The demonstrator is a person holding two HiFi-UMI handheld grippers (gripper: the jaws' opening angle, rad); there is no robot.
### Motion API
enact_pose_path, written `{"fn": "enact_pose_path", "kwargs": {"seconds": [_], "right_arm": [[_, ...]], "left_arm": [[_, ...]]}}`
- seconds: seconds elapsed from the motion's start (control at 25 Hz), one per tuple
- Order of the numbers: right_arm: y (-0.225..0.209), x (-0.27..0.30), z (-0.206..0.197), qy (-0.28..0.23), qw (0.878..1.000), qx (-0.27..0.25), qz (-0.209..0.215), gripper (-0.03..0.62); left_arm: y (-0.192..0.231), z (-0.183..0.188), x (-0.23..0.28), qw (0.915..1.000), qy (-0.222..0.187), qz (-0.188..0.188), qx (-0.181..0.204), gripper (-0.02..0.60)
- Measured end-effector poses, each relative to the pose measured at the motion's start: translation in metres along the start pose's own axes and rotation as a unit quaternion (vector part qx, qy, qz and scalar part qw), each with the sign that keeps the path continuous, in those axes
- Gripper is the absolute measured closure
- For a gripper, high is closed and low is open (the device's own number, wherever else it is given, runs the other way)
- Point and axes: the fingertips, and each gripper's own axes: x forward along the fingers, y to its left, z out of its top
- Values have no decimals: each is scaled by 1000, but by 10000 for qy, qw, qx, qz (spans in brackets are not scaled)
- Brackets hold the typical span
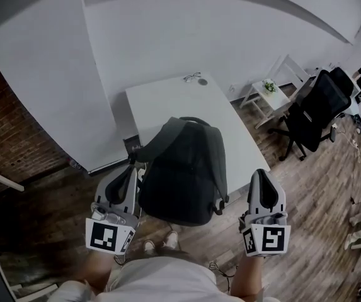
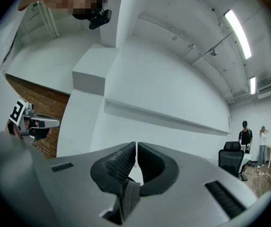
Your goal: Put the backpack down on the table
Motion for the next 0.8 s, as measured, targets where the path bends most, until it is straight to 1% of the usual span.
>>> {"fn": "enact_pose_path", "kwargs": {"seconds": [0.36, 0.8], "right_arm": [[1, -3, 0, -21, 10000, -24, -6, 549], [1, -2, 3, -29, 10000, -16, -20, 551]], "left_arm": [[-4, 0, 1, 10000, -64, -13, 69, 565], [-3, 0, 2, 10000, -11, -16, -11, 565]]}}
